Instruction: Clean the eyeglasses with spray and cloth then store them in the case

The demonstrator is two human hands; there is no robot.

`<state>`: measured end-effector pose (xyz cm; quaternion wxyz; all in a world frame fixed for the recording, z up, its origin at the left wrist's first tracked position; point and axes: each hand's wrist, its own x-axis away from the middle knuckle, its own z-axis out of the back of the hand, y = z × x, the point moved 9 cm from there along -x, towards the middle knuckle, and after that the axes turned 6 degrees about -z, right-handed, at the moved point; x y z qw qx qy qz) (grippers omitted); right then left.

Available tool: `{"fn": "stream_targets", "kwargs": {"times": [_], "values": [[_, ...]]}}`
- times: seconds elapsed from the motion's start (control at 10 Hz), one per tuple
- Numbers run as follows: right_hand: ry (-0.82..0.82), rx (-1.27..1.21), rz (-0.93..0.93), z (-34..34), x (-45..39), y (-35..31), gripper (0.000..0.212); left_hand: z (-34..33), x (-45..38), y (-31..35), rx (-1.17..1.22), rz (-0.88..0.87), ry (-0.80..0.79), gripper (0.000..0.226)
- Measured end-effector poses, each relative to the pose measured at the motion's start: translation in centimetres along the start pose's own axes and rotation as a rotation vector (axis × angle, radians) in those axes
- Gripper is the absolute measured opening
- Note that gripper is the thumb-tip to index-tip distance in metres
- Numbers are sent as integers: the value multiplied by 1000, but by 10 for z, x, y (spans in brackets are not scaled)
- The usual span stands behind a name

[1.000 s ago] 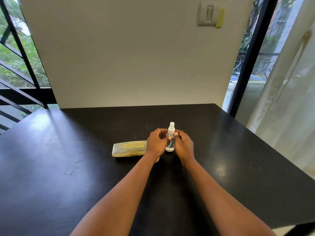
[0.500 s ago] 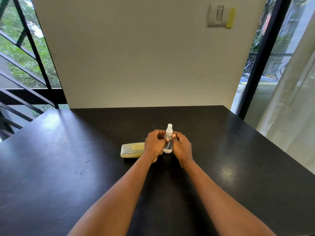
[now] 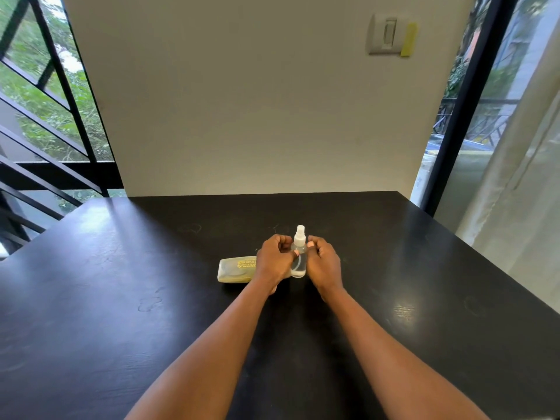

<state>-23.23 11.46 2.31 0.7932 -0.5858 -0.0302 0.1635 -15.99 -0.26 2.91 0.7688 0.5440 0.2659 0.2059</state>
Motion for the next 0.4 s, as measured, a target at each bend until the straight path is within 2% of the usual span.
{"fn": "stream_targets", "kwargs": {"times": [0.1, 0.2, 0.4], "values": [[111, 55, 23, 12, 2, -9, 27, 11, 3, 8, -28, -31, 40, 25], [258, 122, 77, 31, 5, -26, 25, 34, 8, 29, -163, -183, 148, 10], [329, 153, 155, 30, 12, -65, 21, 73, 16, 78, -263, -431, 320, 9]]}}
